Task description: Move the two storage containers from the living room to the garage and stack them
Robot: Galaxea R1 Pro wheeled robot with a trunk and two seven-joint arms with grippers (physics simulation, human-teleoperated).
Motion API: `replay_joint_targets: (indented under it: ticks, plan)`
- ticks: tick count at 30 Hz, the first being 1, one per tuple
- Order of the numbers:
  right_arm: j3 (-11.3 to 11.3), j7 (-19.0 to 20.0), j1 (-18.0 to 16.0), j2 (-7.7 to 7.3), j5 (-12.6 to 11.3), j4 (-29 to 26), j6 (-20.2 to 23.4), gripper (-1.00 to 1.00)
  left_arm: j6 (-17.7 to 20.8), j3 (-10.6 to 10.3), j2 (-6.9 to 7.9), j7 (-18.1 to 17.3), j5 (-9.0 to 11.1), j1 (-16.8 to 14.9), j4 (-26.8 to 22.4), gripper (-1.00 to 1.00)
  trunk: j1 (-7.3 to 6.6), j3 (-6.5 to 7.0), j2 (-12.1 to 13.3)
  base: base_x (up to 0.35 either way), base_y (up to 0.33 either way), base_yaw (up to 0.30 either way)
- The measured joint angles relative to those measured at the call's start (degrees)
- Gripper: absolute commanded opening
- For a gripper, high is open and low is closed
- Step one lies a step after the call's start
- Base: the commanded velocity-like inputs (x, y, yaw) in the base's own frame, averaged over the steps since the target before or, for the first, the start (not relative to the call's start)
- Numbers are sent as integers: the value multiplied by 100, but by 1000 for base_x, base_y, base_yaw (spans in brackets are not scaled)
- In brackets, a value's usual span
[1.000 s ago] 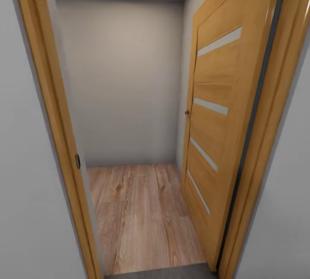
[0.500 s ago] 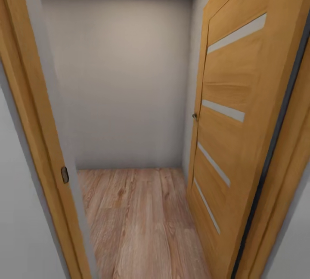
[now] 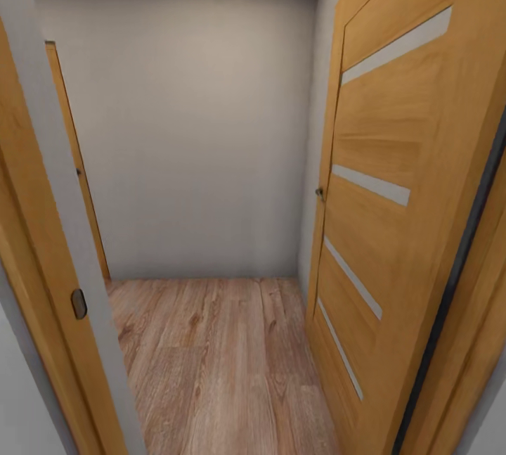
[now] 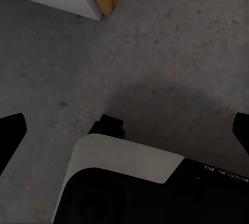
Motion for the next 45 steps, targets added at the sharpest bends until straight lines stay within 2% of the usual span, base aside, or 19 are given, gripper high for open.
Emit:
replay_joint_targets:
  ticks: [19,28,35,45]
  plan:
    - [35,0,0,0,17,0,-3,100,1,8,-1,9,11,0,0,100,0,0,0,0,-3,64]
    - [4,-3,0,1,9,0,-3,100,0,9,-1,-2,6,0,0,100,0,0,0,0,-210,0]
    - [0,-8,0,7,2,0,-2,100,0,11,7,0,11,0,0,100,0,0,0,0,-50,6]
    - [-1,-8,0,0,7,0,0,100,0,10,3,0,6,1,-1,100,0,0,0,0,-1,207]
